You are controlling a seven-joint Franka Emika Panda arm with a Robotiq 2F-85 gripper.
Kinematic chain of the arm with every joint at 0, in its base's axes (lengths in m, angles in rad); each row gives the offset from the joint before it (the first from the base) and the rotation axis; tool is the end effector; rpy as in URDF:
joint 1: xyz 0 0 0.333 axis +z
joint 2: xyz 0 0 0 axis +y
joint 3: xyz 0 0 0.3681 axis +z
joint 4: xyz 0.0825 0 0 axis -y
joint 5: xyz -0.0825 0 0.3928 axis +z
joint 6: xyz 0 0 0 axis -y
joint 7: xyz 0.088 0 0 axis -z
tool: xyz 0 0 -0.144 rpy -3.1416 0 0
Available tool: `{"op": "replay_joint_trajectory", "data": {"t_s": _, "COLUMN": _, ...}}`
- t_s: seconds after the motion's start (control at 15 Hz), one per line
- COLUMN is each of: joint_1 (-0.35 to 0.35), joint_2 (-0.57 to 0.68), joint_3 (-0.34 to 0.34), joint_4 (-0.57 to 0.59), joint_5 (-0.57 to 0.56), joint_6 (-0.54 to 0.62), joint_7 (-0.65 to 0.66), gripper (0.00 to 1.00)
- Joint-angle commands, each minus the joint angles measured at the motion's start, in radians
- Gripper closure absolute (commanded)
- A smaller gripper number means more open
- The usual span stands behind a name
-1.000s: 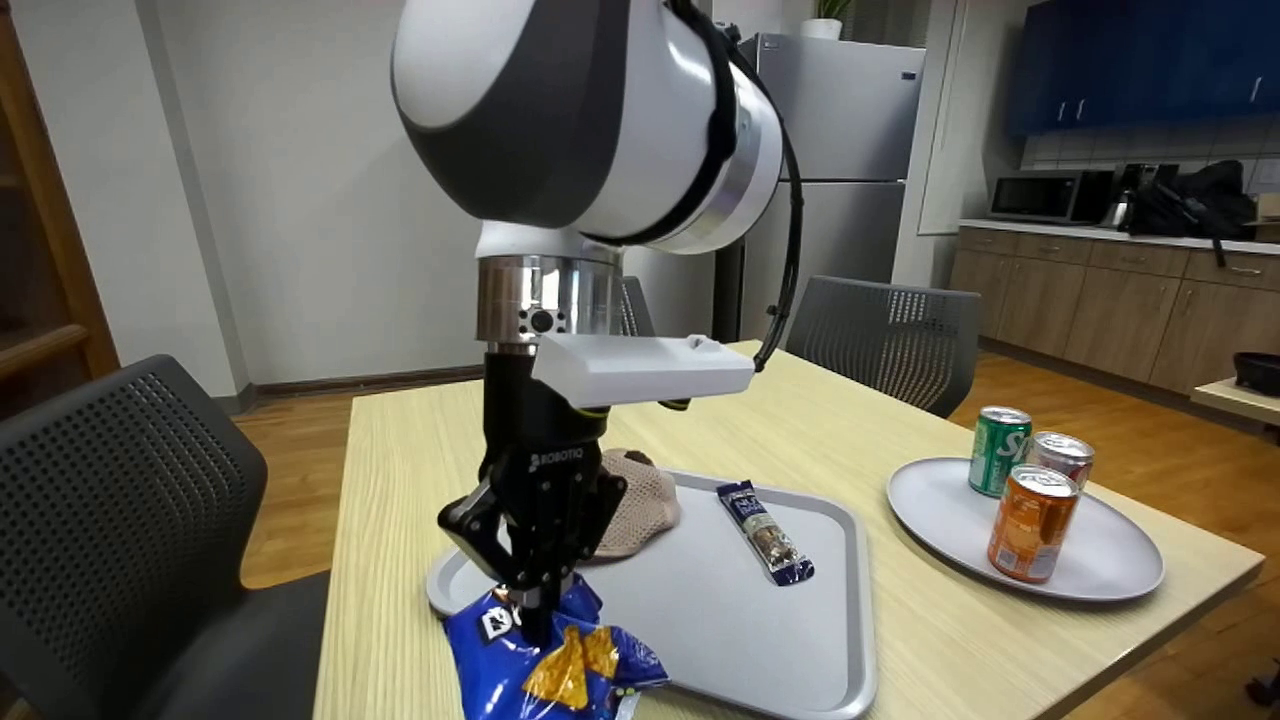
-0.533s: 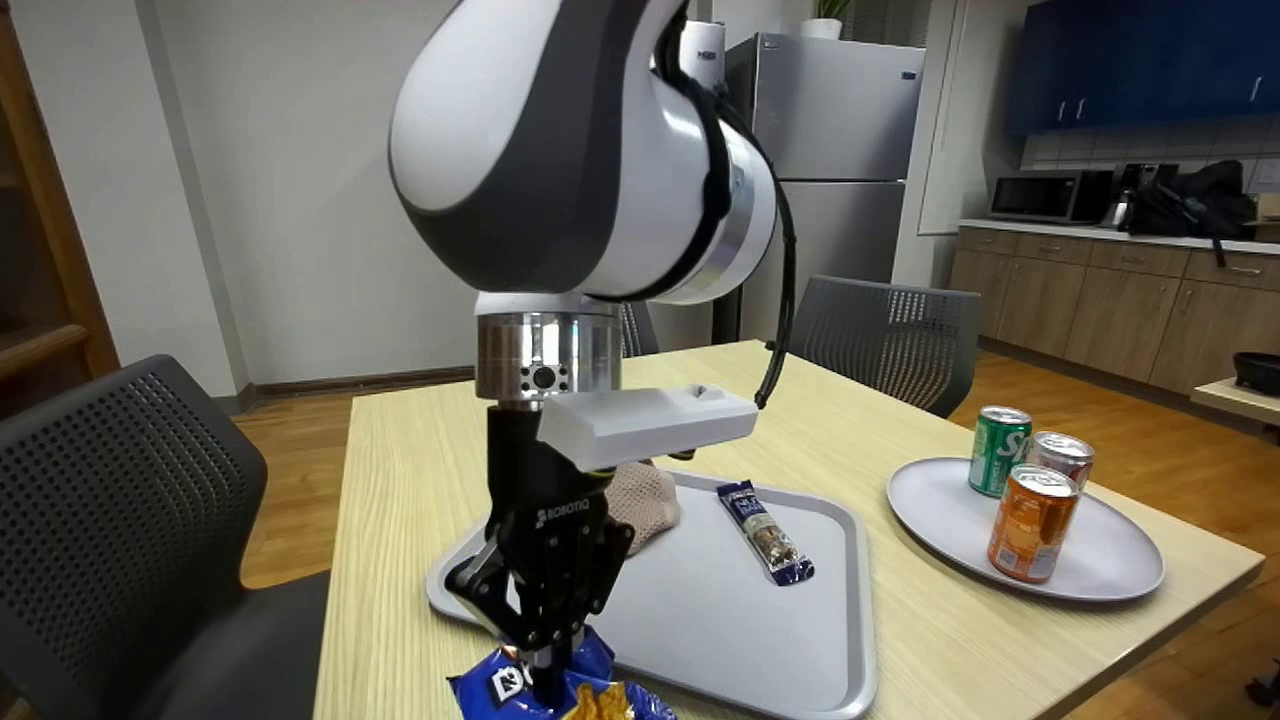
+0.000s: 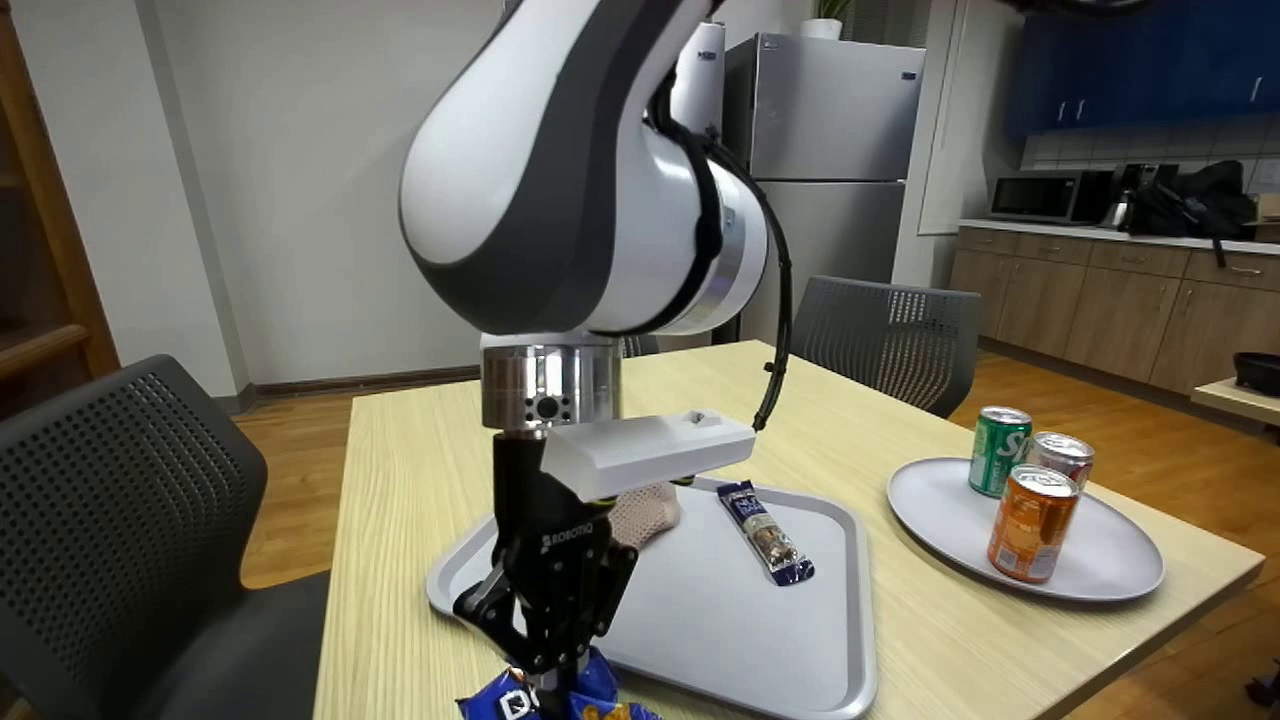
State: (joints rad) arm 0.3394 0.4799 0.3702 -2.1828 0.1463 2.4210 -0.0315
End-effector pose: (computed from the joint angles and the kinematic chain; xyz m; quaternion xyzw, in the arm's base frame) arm 0.4136 0.3693 0.1687 -0.9419 -0.2912 0.1446 0.0839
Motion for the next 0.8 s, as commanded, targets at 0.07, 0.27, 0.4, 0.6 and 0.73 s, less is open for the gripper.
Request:
{"op": "replay_joint_trajectory", "data": {"t_s": 0.07, "joint_1": 0.008, "joint_2": 0.006, "joint_3": -0.004, "joint_4": 0.029, "joint_5": -0.015, "joint_6": -0.023, "joint_7": -0.012, "gripper": 0.73}}
{"op": "replay_joint_trajectory", "data": {"t_s": 0.27, "joint_1": 0.002, "joint_2": -0.020, "joint_3": 0.002, "joint_4": 0.033, "joint_5": -0.012, "joint_6": -0.039, "joint_7": -0.020, "gripper": 0.51}}
{"op": "replay_joint_trajectory", "data": {"t_s": 0.4, "joint_1": 0.000, "joint_2": -0.043, "joint_3": 0.000, "joint_4": 0.037, "joint_5": -0.013, "joint_6": -0.048, "joint_7": -0.020, "gripper": 0.36}}
{"op": "replay_joint_trajectory", "data": {"t_s": 0.6, "joint_1": -0.005, "joint_2": -0.073, "joint_3": -0.017, "joint_4": 0.041, "joint_5": -0.019, "joint_6": -0.042, "joint_7": -0.006, "gripper": 0.15}}
{"op": "replay_joint_trajectory", "data": {"t_s": 0.73, "joint_1": -0.011, "joint_2": -0.086, "joint_3": -0.034, "joint_4": 0.046, "joint_5": -0.022, "joint_6": -0.041, "joint_7": -0.002, "gripper": 0.01}}
